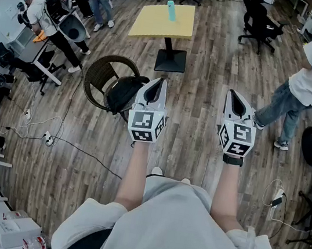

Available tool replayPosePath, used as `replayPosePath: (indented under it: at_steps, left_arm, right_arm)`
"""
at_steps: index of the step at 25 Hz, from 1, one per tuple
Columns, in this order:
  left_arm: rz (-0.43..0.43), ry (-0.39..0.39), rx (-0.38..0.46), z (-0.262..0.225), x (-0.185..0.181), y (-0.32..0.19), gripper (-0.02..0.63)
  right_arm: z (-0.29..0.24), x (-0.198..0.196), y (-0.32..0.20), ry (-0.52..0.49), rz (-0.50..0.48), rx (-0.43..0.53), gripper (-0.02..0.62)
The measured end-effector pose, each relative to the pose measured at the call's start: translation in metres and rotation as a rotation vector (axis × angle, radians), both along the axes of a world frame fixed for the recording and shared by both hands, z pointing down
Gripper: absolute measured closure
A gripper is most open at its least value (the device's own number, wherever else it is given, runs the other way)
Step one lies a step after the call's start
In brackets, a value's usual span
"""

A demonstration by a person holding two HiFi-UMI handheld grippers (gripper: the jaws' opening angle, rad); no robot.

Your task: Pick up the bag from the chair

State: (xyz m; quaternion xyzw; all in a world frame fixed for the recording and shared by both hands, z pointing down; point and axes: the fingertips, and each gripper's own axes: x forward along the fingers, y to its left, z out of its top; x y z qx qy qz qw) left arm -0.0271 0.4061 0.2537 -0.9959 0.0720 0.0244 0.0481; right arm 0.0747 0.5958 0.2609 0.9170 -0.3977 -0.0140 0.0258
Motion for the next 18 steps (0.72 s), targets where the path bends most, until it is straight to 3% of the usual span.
replayPosePath:
  at_steps: [3,7,18]
  left_arm:
    - [-0.003,0.011,0.007,-0.001,0.000,0.016,0.597]
    - [-0.028,-0.004,-0.006,0.013,-0.002,0.030,0.597]
    - [-0.060,-0.058,-0.044,0.044,0.022,0.001,0.597]
  right_arm:
    - [0.004,-0.002,0.013,-0.008,-0.020,0.006,0.586]
    - [0.015,-0.016,0.012,0.008,-0.144,-0.055,0.586]
    - [0.044,0.007,-0.028,-0.063,-0.191,-0.030,0.586]
